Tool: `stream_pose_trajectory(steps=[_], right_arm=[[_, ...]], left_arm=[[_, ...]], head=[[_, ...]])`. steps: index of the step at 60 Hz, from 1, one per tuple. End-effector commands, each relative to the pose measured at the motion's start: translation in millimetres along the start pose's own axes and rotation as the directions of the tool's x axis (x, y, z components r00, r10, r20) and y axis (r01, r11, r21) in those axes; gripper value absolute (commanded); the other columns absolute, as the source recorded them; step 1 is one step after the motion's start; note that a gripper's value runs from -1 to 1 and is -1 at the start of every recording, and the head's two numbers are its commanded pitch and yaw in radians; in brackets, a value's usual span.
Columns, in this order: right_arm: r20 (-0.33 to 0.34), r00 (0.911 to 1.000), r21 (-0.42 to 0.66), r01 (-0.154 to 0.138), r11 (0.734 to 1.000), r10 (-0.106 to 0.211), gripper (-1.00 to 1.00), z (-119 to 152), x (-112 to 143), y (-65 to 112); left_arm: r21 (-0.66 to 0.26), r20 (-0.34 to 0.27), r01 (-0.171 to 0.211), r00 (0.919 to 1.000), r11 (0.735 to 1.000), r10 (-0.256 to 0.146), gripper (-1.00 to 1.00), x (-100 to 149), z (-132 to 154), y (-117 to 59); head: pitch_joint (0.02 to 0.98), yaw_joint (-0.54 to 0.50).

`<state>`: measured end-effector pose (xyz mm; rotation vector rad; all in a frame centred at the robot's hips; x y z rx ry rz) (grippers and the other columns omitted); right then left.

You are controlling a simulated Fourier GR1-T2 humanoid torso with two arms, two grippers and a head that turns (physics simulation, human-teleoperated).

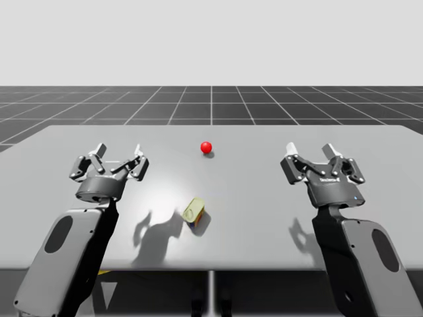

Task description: Watch the red light. When it turns green, pick up the object.

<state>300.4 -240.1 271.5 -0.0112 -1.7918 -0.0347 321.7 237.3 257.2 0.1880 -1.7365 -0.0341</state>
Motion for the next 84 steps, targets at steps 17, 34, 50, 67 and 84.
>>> stream_pose_trajectory(steps=[17, 34, 50, 67, 84], right_arm=[[-0.116, 0.9932, -0.032, 0.006, 0.999, -0.009, -1.00, -2.3, -22.0, -17.5], [-0.118, 0.9930, -0.028, 0.000, 1.000, -0.003, -1.00, -2.1, -22.6, -16.7], [-0.121, 0.9927, -0.025, -0.005, 1.000, 0.002, -1.00, -1.8, -22.4, -15.0], [-0.124, 0.9922, -0.022, -0.005, 1.000, 0.002, -1.00, -0.9, -23.0, -12.6], [-0.121, 0.9926, -0.021, -0.010, 1.000, 0.007, -1.00, -0.6, -22.9, -12.1]], left_arm=[[0.033, -0.105, 0.064, 0.9927, 0.997, -0.060, -1.00, -30.5, -9.9, 13.2], [0.020, -0.105, 0.072, 0.9921, 0.997, -0.070, -1.00, -31.2, -10.1, 12.1], [0.016, -0.105, 0.074, 0.9918, 0.997, -0.072, -1.00, -31.3, -10.2, 11.8], [0.010, -0.106, 0.076, 0.9915, 0.997, -0.075, -1.00, -30.6, -10.1, 11.6], [0.010, -0.106, 0.076, 0.9916, 0.997, -0.075, -1.00, -30.6, -10.1, 11.6]], head=[[0.150, -0.01], [0.368, 0.01], [0.537, 0.03], [0.579, 0.05], [0.579, 0.04]])
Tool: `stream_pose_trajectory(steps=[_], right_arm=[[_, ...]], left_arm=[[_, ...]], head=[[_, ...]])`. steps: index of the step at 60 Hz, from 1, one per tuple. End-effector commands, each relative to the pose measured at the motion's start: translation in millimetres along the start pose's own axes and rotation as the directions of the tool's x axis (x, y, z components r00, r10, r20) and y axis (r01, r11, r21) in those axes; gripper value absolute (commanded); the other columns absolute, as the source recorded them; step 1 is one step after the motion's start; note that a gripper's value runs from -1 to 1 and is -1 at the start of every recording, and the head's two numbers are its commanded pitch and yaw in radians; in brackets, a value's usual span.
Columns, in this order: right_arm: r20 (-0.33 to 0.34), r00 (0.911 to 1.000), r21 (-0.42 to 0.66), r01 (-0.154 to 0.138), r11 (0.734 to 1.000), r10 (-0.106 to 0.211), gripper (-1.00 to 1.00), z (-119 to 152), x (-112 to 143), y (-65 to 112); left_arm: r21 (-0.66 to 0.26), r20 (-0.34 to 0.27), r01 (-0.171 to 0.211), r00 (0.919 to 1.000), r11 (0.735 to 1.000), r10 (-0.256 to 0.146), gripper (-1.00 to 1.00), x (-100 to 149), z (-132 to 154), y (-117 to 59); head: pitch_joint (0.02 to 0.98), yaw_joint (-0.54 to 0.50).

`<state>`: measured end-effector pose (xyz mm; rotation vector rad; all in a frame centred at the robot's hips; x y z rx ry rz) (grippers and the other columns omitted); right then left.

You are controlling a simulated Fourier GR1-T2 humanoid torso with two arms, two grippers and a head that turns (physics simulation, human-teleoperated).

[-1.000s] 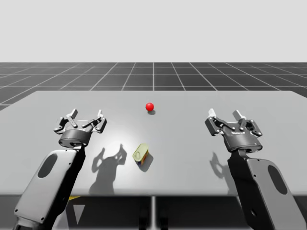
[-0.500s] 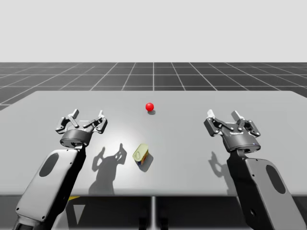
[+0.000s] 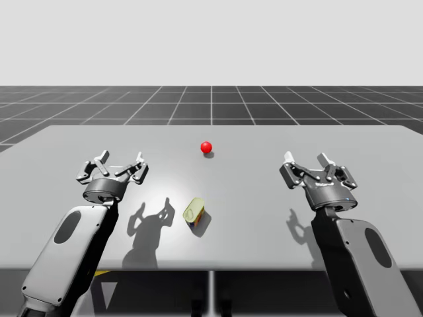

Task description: Watch the red light. When it turns green, pick up the object.

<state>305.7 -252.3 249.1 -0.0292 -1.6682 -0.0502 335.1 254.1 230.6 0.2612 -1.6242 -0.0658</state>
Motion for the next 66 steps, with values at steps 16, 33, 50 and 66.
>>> stream_pose_trajectory(steps=[16, 33, 50, 66], right_arm=[[0.003, 1.0000, 0.003, -0.007, 1.000, 0.007, -1.00, -0.1, 0.0, 0.1], [0.004, 1.0000, 0.005, -0.009, 1.000, 0.009, -1.00, 0.1, 0.2, 0.3], [0.005, 0.9999, 0.004, -0.009, 1.000, 0.009, -1.00, 0.5, 0.5, 0.5], [0.006, 0.9999, 0.003, -0.013, 1.000, 0.013, -1.00, 0.3, 0.3, 0.1]], left_arm=[[0.001, 0.006, -0.007, 1.0000, 1.000, 0.007, -1.00, 0.7, 0.1, 0.2], [0.000, 0.006, -0.007, 1.0000, 1.000, 0.007, -1.00, 1.0, 0.6, -0.1], [0.000, 0.006, -0.007, 1.0000, 1.000, 0.007, -1.00, 1.0, 0.6, -0.1], [0.000, 0.006, -0.007, 1.0000, 1.000, 0.007, -1.00, 1.0, 0.6, -0.1]], head=[[0.581, 0.04], [0.584, 0.04], [0.583, 0.04], [0.572, 0.04]])
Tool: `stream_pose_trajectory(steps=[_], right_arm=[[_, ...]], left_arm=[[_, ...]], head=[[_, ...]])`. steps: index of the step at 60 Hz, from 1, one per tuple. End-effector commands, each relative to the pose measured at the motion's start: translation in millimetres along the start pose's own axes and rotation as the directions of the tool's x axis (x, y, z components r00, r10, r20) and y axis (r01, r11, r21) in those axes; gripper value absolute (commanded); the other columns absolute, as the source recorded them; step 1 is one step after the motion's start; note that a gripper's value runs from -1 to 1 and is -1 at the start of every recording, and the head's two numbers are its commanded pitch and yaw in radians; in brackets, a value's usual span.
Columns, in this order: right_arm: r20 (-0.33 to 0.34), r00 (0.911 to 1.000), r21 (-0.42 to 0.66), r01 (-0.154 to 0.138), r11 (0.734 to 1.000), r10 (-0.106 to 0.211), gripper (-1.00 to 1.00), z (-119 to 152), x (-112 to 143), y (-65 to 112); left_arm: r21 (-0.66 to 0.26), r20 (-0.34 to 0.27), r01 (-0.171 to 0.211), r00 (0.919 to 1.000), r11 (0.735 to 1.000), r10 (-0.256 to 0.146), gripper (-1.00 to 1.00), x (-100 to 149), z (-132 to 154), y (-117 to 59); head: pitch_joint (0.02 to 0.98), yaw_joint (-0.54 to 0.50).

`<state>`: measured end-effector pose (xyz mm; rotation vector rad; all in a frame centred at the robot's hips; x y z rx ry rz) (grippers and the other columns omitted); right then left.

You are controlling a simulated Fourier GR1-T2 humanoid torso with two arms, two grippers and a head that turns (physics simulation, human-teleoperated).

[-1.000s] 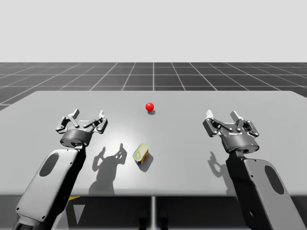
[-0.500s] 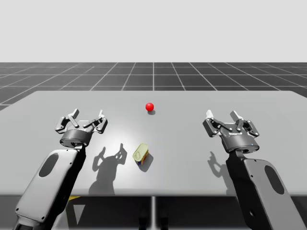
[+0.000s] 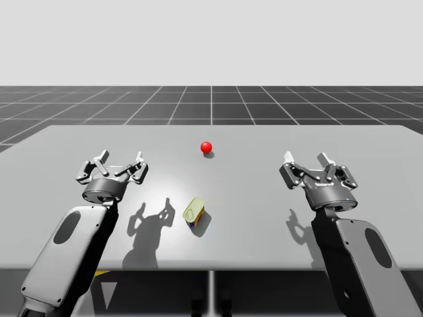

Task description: Watch the red light. When it turns green, pick up the object.

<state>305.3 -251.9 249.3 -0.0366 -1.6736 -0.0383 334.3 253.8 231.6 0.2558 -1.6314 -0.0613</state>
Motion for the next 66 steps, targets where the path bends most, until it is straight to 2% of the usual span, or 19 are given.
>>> stream_pose_trajectory(steps=[1, 41, 43, 66], right_arm=[[0.001, 1.0000, -0.001, -0.001, 1.000, 0.001, -1.00, -0.2, 0.1, -0.3], [0.000, 1.0000, -0.002, -0.002, 1.000, 0.002, -1.00, -0.3, -0.1, -0.2], [0.000, 1.0000, -0.002, -0.002, 1.000, 0.002, -1.00, -0.3, -0.1, -0.2], [0.000, 1.0000, -0.002, 0.000, 1.000, 0.000, -1.00, -0.4, 0.3, -0.6]], left_arm=[[0.000, 0.000, 0.000, 1.0000, 1.000, 0.000, -1.00, -0.1, -0.2, 0.0], [0.000, 0.000, 0.000, 1.0000, 1.000, 0.000, -1.00, -0.1, -0.2, 0.0], [0.005, 0.005, 0.018, 0.9998, 1.000, -0.018, -1.00, -0.3, -0.4, 0.2], [0.000, 0.002, 0.016, 0.9999, 1.000, -0.016, -1.00, -0.8, -0.4, -0.9]], head=[[0.571, 0.04], [0.569, 0.04], [0.569, 0.04], [0.570, 0.03]])
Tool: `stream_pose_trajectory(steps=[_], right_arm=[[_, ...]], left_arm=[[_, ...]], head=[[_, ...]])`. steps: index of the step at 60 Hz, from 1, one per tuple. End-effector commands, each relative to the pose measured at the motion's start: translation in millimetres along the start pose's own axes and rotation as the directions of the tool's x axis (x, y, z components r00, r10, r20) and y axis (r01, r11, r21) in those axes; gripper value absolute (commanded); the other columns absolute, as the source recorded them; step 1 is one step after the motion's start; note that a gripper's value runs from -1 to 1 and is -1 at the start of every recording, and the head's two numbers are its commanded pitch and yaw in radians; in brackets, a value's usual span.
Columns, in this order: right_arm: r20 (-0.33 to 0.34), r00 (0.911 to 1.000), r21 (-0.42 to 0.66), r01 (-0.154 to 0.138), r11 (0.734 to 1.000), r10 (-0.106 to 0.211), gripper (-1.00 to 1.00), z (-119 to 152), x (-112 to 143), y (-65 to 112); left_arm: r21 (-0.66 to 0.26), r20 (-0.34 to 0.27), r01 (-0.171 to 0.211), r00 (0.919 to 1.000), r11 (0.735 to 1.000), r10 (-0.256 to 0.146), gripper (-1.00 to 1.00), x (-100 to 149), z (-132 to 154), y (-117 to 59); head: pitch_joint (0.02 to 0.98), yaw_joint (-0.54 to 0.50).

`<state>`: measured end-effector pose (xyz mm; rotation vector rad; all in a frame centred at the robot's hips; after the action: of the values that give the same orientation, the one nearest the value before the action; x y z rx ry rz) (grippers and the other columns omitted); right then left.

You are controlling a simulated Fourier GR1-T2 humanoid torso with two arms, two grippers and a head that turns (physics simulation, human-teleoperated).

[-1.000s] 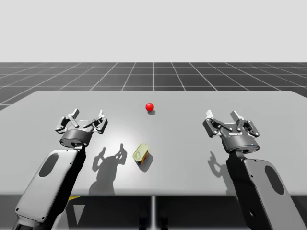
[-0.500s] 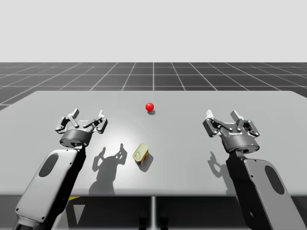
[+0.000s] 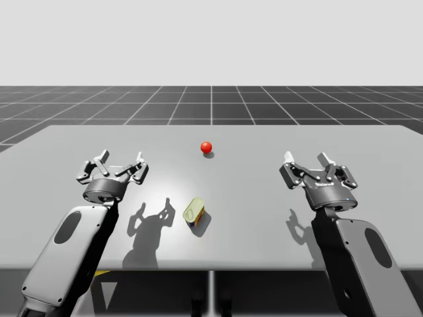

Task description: Watch the red light. When it turns green, pick up the object.

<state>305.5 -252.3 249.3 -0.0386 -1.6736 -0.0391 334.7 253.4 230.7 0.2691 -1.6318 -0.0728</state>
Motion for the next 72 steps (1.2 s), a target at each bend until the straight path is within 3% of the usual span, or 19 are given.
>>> stream_pose_trajectory(steps=[1, 11, 30, 45, 52, 56, 57, 63, 72], right_arm=[[0.001, 1.0000, 0.000, 0.001, 1.000, -0.001, -1.00, -0.2, 0.4, -0.3], [-0.001, 1.0000, 0.002, 0.000, 1.000, 0.000, -1.00, -0.2, 0.4, -0.2], [-0.010, 0.9999, 0.004, -0.014, 1.000, 0.014, -1.00, -0.5, -2.4, 1.9], [-0.018, 0.9997, 0.006, -0.019, 1.000, 0.019, -1.00, -0.6, -4.7, 4.5], [-0.019, 0.9996, 0.006, -0.022, 1.000, 0.022, -1.00, -0.6, -5.5, 5.6], [-0.021, 0.9995, 0.002, -0.026, 1.000, 0.026, -1.00, -0.8, -6.4, 6.1], [-0.023, 0.9994, 0.000, -0.026, 1.000, 0.026, -1.00, -1.0, -7.1, 6.3], [-0.028, 0.9992, -0.001, -0.029, 1.000, 0.029, -1.00, -1.3, -9.1, 6.9], [-0.031, 0.9988, -0.008, -0.037, 0.999, 0.036, -1.00, -1.6, -11.6, 7.3]], left_arm=[[-0.001, 0.000, 0.000, 1.0000, 1.000, 0.000, -1.00, 0.1, -0.1, -0.2], [-0.001, -0.001, -0.002, 1.0000, 1.000, 0.002, -1.00, 0.2, -0.1, -0.8], [-0.005, -0.002, -0.001, 1.0000, 1.000, 0.001, -1.00, 0.4, 0.1, -0.8], [-0.013, -0.008, -0.010, 0.9999, 1.000, 0.010, -1.00, 1.7, 0.7, -1.8], [-0.066, -0.009, -0.038, 0.9993, 0.997, 0.038, -1.00, 2.6, 1.8, -5.7], [-0.112, -0.021, -0.080, 0.9967, 0.990, 0.078, -1.00, 3.9, 5.7, -9.6], [-0.110, -0.040, -0.070, 0.9970, 0.991, 0.065, -1.00, 4.6, 7.2, -13.3], [-0.223, -0.076, -0.153, 0.9874, 0.963, 0.139, -1.00, 9.7, 16.8, -22.7], [-0.335, -0.062, -0.159, 0.9873, 0.929, 0.146, -1.00, 15.9, 42.4, -30.0]], head=[[0.570, 0.03], [0.619, 0.04], [0.832, 0.09], [0.876, 0.11], [0.881, 0.11], [0.878, 0.11], [0.871, 0.11], [0.870, 0.11], [0.879, 0.11]])
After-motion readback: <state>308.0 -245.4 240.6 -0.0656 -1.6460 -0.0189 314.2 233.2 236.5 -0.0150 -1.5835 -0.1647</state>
